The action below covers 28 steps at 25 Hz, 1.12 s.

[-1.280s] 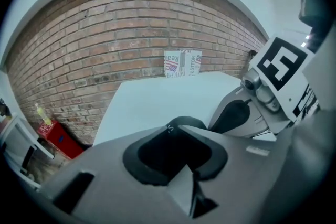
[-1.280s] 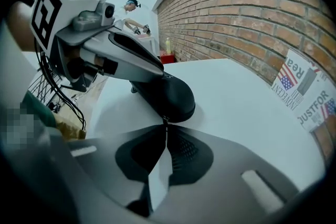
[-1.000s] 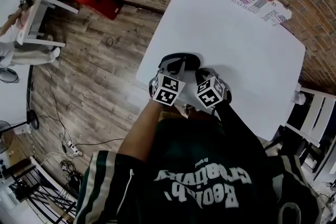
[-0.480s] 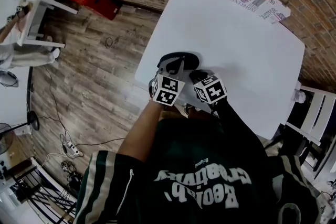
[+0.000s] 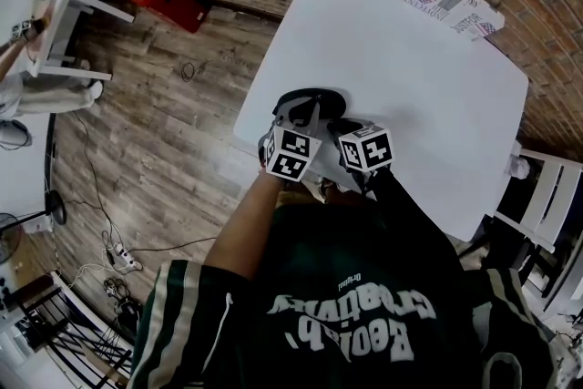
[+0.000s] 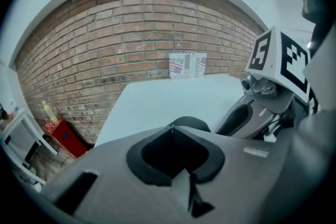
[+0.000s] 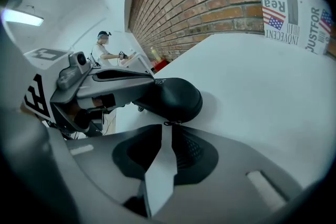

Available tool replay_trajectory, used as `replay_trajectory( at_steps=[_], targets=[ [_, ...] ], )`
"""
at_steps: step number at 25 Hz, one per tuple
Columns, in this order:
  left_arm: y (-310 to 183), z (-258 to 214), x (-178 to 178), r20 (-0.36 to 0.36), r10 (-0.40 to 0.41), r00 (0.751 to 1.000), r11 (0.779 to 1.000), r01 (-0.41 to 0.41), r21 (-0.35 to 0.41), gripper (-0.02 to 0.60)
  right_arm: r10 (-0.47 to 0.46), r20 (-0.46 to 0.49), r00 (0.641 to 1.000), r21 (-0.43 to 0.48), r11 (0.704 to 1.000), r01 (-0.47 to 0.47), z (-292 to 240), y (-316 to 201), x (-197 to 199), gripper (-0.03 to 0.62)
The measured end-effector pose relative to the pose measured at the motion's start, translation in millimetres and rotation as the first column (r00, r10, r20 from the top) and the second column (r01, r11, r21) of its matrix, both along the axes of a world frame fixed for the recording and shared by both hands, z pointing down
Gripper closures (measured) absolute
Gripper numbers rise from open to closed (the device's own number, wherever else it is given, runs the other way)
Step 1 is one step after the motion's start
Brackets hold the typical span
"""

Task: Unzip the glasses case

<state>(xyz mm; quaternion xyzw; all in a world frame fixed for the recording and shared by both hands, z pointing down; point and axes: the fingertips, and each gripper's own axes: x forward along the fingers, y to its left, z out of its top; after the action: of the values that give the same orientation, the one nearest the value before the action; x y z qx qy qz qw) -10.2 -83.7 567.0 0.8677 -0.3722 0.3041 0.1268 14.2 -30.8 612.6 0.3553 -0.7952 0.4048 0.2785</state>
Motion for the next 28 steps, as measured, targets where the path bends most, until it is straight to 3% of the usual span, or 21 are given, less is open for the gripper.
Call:
replay_trajectory(
  at_steps=[7, 10, 12, 28],
  targets=[
    [0.6, 0.3, -0.6, 0.003, 0.001, 1.000, 1.000, -0.001, -0.005, 0.572, 0.108, 0.021, 0.994, -0.047, 0.993, -0.107, 2.6, -7.0, 4.1, 0.488],
    [1.0, -0.2, -1.1, 0.003, 0.003, 1.000, 1.000, -0.003, -0.005, 0.572, 0.134, 0.003, 0.991, -0.046, 0.990, -0.134, 2.7, -8.9, 8.1, 0.529],
    [0.8, -0.8, -1.1, 0.004, 0.005, 1.000, 1.000, -0.005, -0.004, 0.572, 0.117, -0.017, 0.993, -0.028, 0.993, -0.117, 2.4, -7.4, 9.1, 0.560],
    [-2.4, -0.4, -0.3, 0.033, 0.008, 0.999, 1.000, -0.008, 0.011, 0.572, 0.019, -0.173, 0.985, 0.091, 0.996, -0.004, -6.6, -2.1, 17.5, 0.563]
  ],
)
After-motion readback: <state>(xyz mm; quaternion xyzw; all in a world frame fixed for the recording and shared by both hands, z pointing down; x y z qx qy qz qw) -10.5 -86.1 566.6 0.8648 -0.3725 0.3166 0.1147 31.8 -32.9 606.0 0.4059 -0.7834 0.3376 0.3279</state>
